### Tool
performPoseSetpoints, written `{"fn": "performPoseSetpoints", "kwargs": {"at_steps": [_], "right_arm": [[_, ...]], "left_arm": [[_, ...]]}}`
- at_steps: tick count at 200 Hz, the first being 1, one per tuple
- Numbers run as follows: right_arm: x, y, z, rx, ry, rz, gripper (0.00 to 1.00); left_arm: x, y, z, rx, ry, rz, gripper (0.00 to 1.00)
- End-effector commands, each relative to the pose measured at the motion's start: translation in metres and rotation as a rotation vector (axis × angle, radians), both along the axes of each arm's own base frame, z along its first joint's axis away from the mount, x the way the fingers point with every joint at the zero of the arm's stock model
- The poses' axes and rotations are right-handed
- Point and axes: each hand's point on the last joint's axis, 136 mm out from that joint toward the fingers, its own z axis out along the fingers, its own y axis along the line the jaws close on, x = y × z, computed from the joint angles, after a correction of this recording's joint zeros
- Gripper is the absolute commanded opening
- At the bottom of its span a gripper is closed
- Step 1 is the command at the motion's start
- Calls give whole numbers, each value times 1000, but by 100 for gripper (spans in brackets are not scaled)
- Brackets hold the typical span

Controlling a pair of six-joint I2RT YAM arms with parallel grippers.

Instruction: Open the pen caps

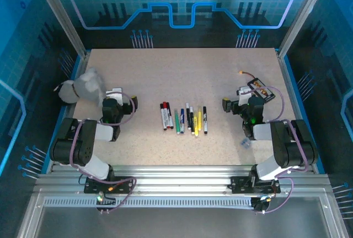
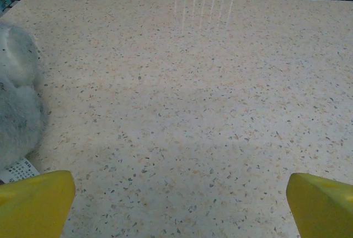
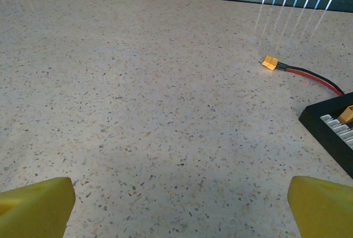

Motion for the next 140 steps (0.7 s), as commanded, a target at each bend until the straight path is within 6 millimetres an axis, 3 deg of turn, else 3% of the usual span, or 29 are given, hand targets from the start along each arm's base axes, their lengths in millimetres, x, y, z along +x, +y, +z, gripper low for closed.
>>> {"fn": "performPoseSetpoints", "kwargs": {"at_steps": [1, 140], "right_arm": [[7, 1, 10, -15, -33, 3, 100], [7, -2, 9, -5, -26, -3, 100]], "left_arm": [[6, -1, 13, -16, -35, -7, 99], [6, -1, 13, -20, -34, -9, 99]]}}
